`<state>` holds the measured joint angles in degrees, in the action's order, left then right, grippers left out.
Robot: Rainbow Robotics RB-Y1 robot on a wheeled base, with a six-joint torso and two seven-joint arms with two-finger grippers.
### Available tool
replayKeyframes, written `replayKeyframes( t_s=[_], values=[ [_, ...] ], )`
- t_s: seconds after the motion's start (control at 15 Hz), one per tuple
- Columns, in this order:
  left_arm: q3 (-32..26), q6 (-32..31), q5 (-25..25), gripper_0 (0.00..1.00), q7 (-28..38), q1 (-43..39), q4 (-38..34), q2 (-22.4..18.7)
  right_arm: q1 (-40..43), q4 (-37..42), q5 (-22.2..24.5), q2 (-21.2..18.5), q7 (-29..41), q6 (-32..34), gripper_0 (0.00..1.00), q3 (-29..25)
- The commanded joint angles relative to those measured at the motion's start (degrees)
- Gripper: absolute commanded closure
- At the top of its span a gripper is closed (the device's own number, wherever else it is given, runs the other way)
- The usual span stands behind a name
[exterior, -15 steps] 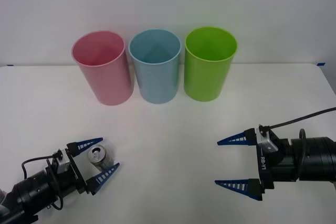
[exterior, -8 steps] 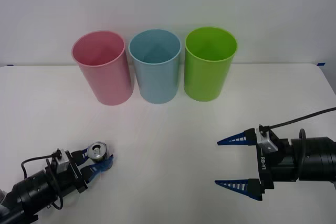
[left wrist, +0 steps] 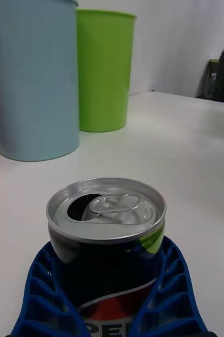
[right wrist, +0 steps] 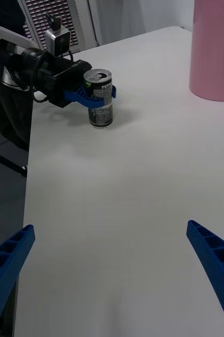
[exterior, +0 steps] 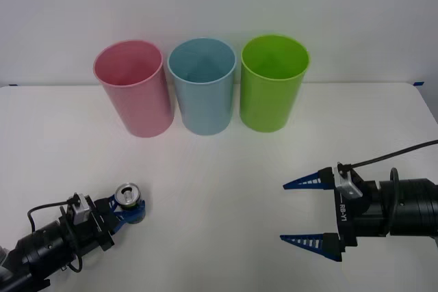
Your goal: Put cans in the blue bin and PET bottles in the pink bin and trash in the green bin.
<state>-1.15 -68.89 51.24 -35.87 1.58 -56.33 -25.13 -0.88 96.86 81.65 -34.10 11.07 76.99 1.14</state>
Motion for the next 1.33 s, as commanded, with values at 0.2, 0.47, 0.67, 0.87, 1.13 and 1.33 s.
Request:
replayKeyframes(
  t_s=[0.2, 0.47, 0.67, 0.87, 1.13, 1.33],
  values=[
    [-0.1, -0.5, -0.5, 1.00, -0.2, -0.1, -0.1, 0.0, 0.0, 0.0, 0.0, 0.0, 0.0, 0.0, 0.00, 0.0],
    [-0.2, -0.8, -1.6, 1.00, -0.7, -0.2, -1.0, 0.0, 0.0, 0.0, 0.0, 0.0, 0.0, 0.0, 0.00, 0.0],
    [-1.0, -0.8, -2.2, 1.00, -0.6, -1.0, -3.1, 0.0, 0.0, 0.0, 0.0, 0.0, 0.0, 0.0, 0.00, 0.0],
    [-2.6, -0.8, -2.2, 1.00, 0.2, -1.9, -5.8, 0.0, 0.0, 0.0, 0.0, 0.0, 0.0, 0.0, 0.00, 0.0],
    [-4.2, 1.2, -3.9, 1.00, 1.8, -4.9, -12.0, 0.0, 0.0, 0.0, 0.0, 0.0, 0.0, 0.0, 0.00, 0.0],
    [-7.4, 1.7, -4.3, 1.00, 3.4, -7.6, -15.2, 0.0, 0.0, 0.0, 0.0, 0.0, 0.0, 0.0, 0.00, 0.0]
  ],
)
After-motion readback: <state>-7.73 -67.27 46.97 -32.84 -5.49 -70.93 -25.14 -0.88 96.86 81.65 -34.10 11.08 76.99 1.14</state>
